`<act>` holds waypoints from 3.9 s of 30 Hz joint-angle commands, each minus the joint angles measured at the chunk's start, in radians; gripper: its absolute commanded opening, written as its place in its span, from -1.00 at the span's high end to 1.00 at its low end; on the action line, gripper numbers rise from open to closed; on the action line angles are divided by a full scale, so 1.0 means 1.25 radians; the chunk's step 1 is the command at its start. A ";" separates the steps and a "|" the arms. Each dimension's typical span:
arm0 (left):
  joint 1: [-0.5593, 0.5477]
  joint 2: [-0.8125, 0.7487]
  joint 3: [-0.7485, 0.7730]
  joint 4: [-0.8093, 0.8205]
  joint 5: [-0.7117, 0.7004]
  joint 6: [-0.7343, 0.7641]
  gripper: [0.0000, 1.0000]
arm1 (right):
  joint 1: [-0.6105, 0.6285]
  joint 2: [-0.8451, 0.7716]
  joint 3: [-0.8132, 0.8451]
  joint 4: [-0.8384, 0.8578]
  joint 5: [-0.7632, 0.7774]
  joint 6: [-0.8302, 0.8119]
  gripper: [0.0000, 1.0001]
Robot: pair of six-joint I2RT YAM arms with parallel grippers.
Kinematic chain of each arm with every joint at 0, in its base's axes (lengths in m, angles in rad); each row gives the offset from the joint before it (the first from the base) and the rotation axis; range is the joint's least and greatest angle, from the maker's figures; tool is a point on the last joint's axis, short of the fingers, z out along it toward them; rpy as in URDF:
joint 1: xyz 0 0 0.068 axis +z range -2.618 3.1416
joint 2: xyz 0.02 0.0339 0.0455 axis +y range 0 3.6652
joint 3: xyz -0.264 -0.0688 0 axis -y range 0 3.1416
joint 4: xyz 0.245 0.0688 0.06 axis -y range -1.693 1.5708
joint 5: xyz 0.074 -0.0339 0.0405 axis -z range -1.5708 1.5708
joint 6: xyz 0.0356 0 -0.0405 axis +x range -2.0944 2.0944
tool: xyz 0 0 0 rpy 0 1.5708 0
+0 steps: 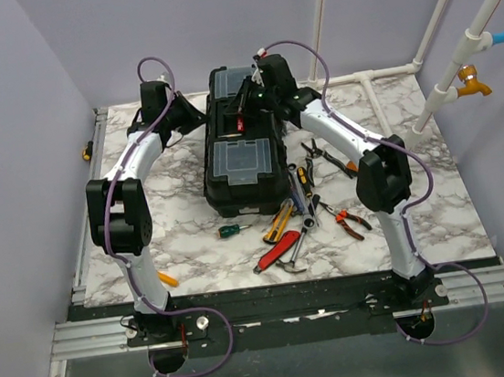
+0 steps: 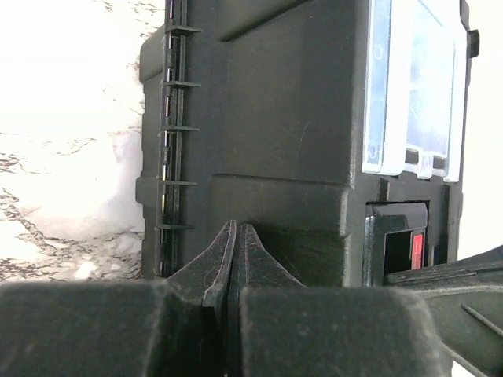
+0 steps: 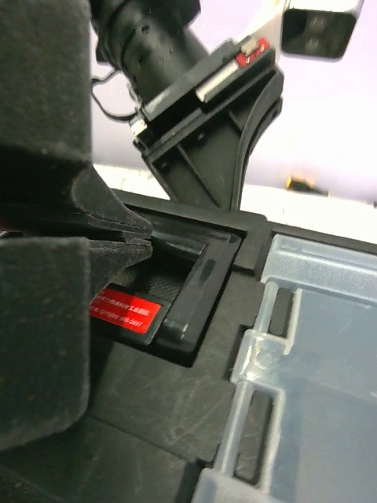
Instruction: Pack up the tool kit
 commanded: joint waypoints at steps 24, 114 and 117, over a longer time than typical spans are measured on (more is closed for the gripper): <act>-0.009 -0.077 -0.026 -0.008 0.103 0.010 0.97 | 0.038 -0.241 -0.227 0.068 0.176 0.083 -1.00; -0.085 -0.136 -0.150 0.046 0.062 0.092 0.99 | 0.034 0.006 0.077 -0.236 0.273 0.247 -1.00; -0.085 -0.133 -0.149 0.051 0.068 0.086 0.98 | 0.050 0.038 0.158 -0.336 0.346 0.250 -1.00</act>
